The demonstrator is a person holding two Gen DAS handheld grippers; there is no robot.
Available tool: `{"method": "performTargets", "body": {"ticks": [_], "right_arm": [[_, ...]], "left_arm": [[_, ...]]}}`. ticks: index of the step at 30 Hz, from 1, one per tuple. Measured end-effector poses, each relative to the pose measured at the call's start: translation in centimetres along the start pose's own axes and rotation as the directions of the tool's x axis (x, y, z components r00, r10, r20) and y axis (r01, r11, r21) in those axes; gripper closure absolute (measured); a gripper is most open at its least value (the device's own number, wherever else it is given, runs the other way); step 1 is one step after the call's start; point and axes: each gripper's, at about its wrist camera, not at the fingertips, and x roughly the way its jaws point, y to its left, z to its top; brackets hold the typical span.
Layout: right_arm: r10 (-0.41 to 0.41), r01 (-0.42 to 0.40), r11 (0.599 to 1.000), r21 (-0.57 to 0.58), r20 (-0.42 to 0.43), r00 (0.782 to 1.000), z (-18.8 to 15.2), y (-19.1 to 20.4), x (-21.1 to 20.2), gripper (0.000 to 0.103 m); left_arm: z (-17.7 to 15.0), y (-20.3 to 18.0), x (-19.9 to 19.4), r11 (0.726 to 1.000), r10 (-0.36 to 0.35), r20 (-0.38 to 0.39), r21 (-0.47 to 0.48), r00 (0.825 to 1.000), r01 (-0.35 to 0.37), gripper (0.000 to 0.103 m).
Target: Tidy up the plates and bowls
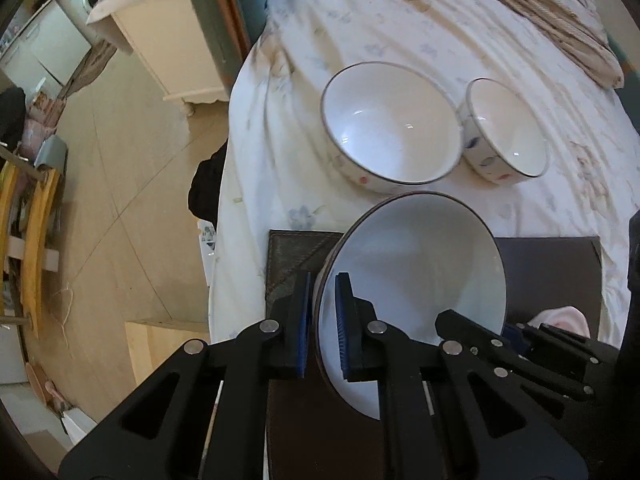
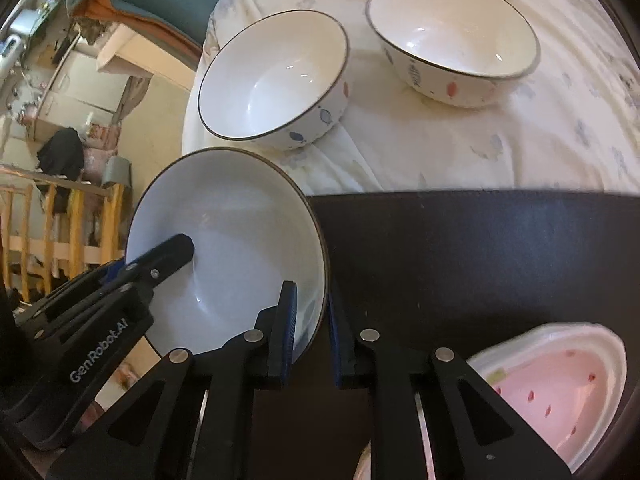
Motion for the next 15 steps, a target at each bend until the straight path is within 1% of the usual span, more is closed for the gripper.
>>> {"method": "performTargets", "body": {"ticks": [3, 5, 8, 9, 12, 15], "right_arm": [[-0.001, 0.001, 1.0, -0.019, 0.032, 0.999, -0.5, -0.1, -1.7, 0.086], [0.013, -0.012, 1.0, -0.01, 0.05, 0.999, -0.9, -0.8, -3.1, 0.086], [0.019, -0.019, 1.0, 0.0, 0.064, 0.998, -1.8, -1.4, -5.0, 0.086], [0.016, -0.016, 1.0, 0.006, 0.074, 0.997, -2.4, -1.7, -6.2, 0.086], [0.003, -0.002, 1.0, -0.007, 0.106, 0.994, -3.7, -2.8, -9.1, 0.086], [-0.001, 0.001, 1.0, -0.002, 0.111, 0.994, -4.9, -4.4, -11.1, 0.086]], "left_arm": [[-0.6, -0.7, -1.4, 1.0, -0.027, 0.009, -0.01, 1.0, 0.027, 0.094], [-1.2, -1.5, -2.3, 0.999, -0.038, 0.014, -0.007, 0.999, 0.038, 0.094], [-2.3, -3.5, -4.1, 0.998, -0.038, 0.042, 0.05, 0.998, 0.036, 0.094], [-2.9, -4.3, -4.8, 0.996, -0.06, 0.054, 0.066, 0.997, 0.056, 0.094], [-3.9, -5.9, -5.8, 0.991, -0.101, 0.054, 0.091, 0.993, 0.096, 0.094], [-5.0, -7.4, -6.7, 0.987, -0.121, 0.06, 0.113, 0.991, 0.113, 0.094]]}}
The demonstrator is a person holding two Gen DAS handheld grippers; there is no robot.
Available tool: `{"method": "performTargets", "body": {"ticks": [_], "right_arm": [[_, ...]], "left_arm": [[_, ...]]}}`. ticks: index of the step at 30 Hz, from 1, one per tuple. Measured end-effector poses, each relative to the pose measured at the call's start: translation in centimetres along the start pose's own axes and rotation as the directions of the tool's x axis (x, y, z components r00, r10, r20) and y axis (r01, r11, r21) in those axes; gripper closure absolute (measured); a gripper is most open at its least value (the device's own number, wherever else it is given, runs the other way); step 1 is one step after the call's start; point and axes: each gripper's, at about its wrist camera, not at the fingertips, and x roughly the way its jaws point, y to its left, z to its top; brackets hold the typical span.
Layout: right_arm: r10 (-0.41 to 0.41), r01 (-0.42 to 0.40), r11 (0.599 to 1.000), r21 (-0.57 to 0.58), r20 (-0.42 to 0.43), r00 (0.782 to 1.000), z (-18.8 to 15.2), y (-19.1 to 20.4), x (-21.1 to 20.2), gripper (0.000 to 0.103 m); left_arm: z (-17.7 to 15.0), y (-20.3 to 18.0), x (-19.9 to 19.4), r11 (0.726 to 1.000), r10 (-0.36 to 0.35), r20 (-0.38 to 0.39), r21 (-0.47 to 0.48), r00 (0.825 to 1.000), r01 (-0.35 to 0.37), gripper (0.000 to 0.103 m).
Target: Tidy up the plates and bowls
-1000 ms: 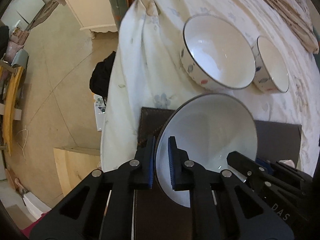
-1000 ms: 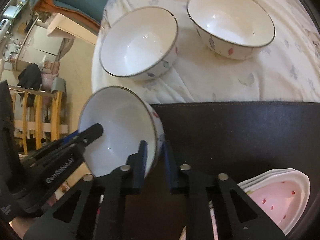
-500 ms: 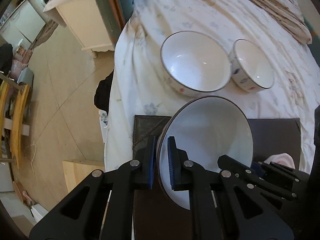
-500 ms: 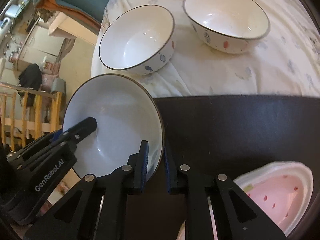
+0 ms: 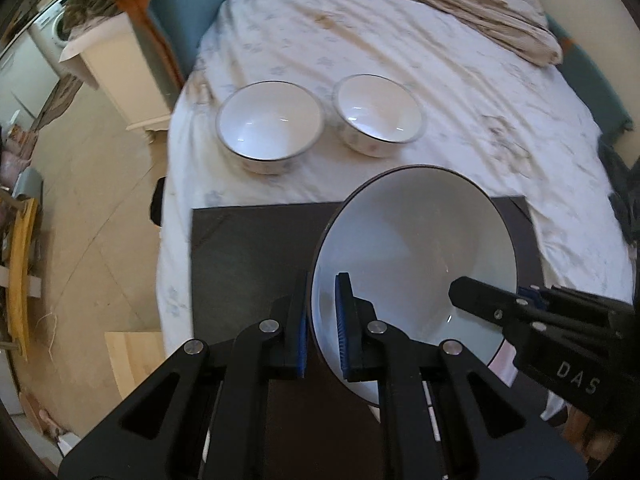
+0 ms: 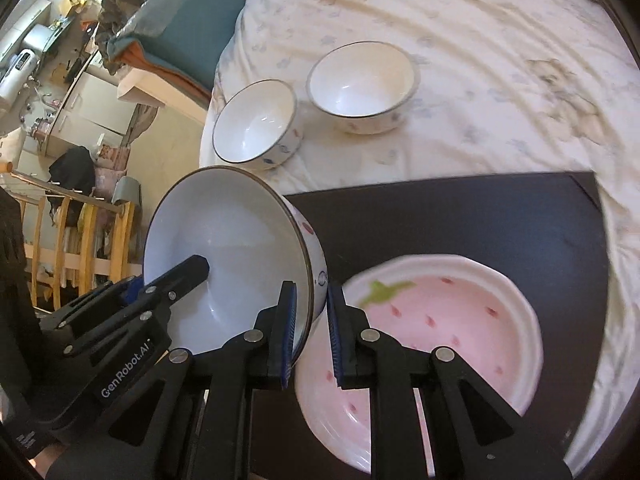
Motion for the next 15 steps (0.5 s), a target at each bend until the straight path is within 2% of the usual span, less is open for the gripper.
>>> {"method": "performTargets", "body": {"ticks": [6, 15], "right_arm": [[-0.02, 0.02, 1.0, 0.001, 0.011, 1.0, -2.1, -2.4, -2.7, 0.086], [-0.041, 0.041, 0.998, 0.036, 0.003, 0.999, -5.3, -6.7, -4.8, 0.086]], "left_arm": [[-1.5, -2.7, -0.3, 0.998, -0.06, -0.014, 0.02, 0.998, 0.061, 0.094], [-3.7, -6.7, 0.7, 0.994, -0.101, -0.059, 0.046, 0.993, 0.104, 0.094]]}}
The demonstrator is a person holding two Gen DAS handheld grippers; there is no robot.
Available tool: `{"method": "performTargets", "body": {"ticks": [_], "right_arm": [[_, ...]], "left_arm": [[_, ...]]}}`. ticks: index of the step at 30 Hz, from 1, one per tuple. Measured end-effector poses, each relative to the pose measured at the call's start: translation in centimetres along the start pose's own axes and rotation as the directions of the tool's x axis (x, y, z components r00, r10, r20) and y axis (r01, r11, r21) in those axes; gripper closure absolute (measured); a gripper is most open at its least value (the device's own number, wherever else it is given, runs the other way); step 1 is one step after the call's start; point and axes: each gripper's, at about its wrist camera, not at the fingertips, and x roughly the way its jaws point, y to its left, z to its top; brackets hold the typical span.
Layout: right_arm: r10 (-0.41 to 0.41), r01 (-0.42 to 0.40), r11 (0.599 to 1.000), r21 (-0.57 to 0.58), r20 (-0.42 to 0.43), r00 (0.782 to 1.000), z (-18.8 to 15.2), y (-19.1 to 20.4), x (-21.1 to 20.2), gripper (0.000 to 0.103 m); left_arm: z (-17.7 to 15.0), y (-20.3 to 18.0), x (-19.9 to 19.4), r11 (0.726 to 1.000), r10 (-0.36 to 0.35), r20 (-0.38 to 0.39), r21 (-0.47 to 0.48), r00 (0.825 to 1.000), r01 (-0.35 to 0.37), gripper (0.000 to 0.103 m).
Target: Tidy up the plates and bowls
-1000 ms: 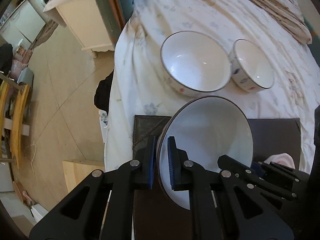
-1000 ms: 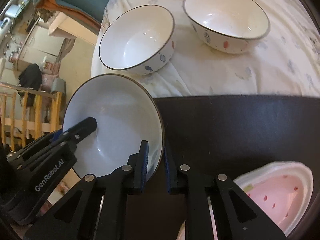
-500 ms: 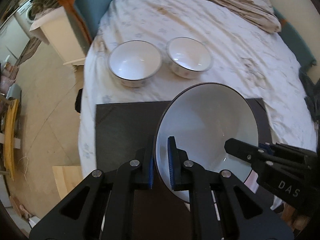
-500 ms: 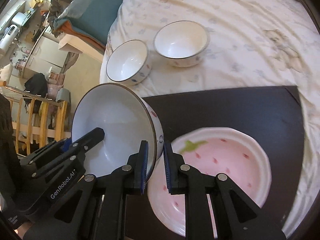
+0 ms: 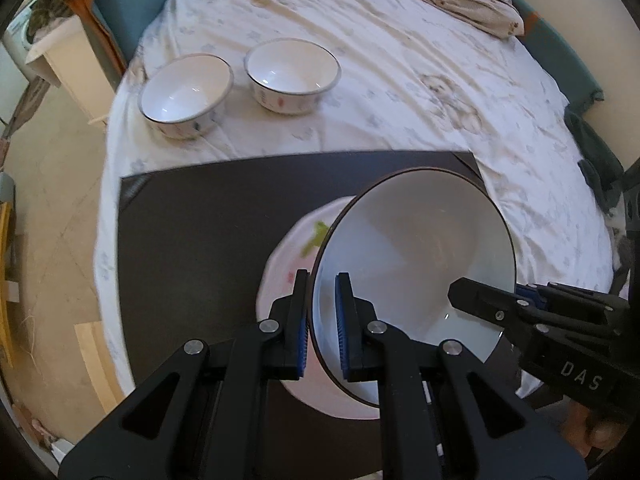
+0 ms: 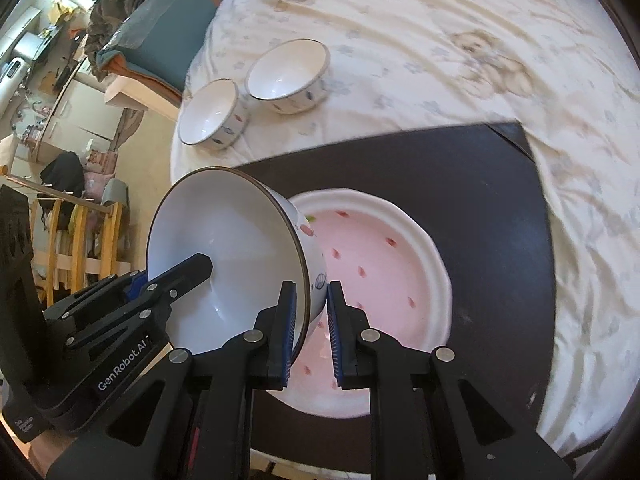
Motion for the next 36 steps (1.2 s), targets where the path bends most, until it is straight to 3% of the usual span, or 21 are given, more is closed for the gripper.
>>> {"method": "performTargets", "body": {"ticks": [14, 32, 36], "right_arm": [[0.022, -0.016, 0.998, 0.059, -0.089, 0.996, -2.6, -4.0, 3.0, 0.086], [0.021, -0.006, 0.993, 0.114, -0.133, 0.991, -2.1, -5.1, 5.2, 0.084], [0.028, -0.012, 0.993, 0.118, -0.129, 0.991, -1.8, -5.0, 5.4, 0.082]], "left_arm": [[-1.7, -1.1, 4.6, 0.999, 0.029, -0.131, 0.024, 0.991, -0.026, 0.094], [-0.9, -1.0, 7.2, 0.999, 0.041, -0.147, 0.033, 0.988, -0.037, 0.094], [-0.7, -0.8, 7.2, 0.999, 0.018, -0.167, -0.026, 0.986, -0.022, 0.094]]}}
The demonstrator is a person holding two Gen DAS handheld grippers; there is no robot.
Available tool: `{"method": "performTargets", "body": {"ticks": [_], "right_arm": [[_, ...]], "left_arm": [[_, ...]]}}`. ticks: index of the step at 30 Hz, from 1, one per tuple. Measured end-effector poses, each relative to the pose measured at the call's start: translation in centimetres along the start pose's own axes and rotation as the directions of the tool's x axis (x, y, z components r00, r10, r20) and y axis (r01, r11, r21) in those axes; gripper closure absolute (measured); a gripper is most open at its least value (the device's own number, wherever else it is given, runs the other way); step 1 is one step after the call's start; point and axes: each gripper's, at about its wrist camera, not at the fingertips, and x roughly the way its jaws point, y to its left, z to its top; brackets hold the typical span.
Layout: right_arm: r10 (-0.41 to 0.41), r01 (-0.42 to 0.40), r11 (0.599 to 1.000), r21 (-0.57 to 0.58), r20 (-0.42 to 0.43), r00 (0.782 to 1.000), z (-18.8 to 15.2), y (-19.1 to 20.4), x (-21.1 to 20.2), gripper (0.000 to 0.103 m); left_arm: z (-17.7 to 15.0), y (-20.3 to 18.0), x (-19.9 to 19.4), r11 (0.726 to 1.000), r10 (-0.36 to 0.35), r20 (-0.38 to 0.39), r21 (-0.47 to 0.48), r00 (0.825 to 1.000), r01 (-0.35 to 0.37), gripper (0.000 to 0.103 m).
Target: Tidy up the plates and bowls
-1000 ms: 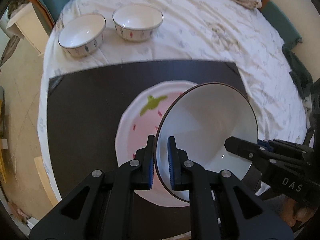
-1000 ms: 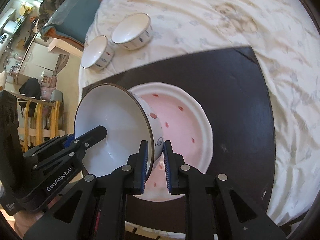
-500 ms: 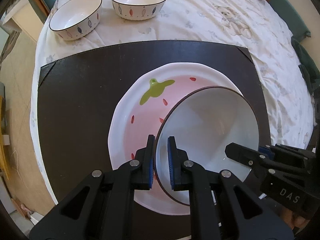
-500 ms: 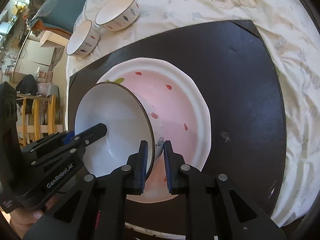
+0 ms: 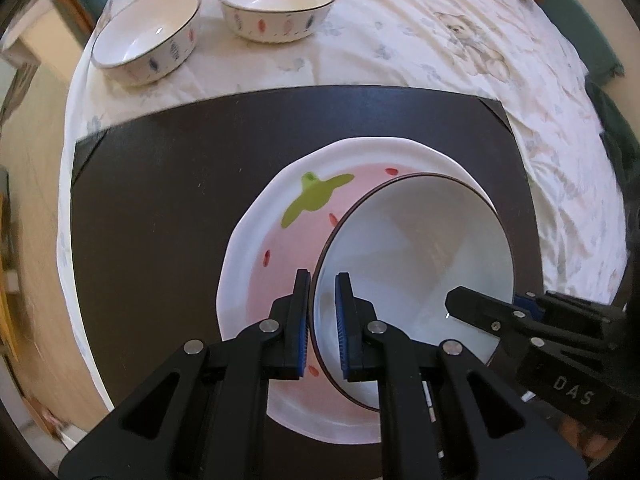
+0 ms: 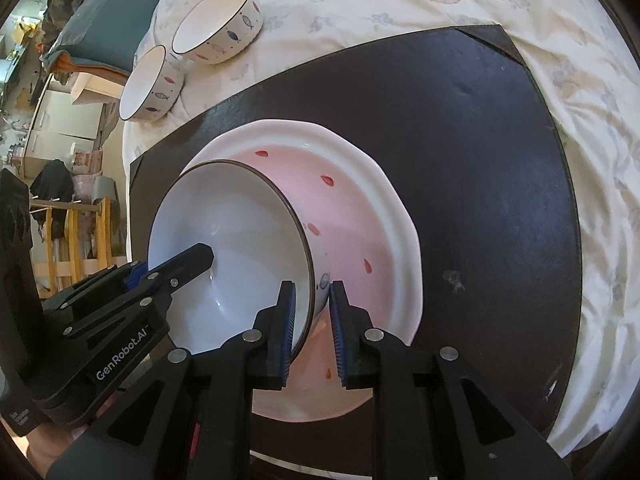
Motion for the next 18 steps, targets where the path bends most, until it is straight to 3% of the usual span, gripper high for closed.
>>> {"method": "performTargets", "body": {"ticks": [12, 16, 18], "right_arm": [[0.011, -0.011, 1.0, -0.002, -0.017, 1.0, 0.1, -0.1, 0.1, 0.082], [0.003, -0.003, 1.0, -0.006, -0.023, 1.0, 0.1, 0.0, 0.3, 0.082], [-0.013, 0.012, 1.0, -0.026, -0.02, 1.0, 0.1, 0.4, 0.3, 0.082]], "left_arm": [[-0.4, 0.2, -1.1, 0.999, 0.016, 0.026, 0.041, 1.0, -0.017, 0.092], [-0.5, 0.0, -2.2, 0.995, 0.075, 0.073, 0.058, 0.995, -0.079, 0.063], [-0.5, 0.1, -2.5, 0.995, 0.075, 0.082, 0.061, 0.994, -0.08, 0.061]]}}
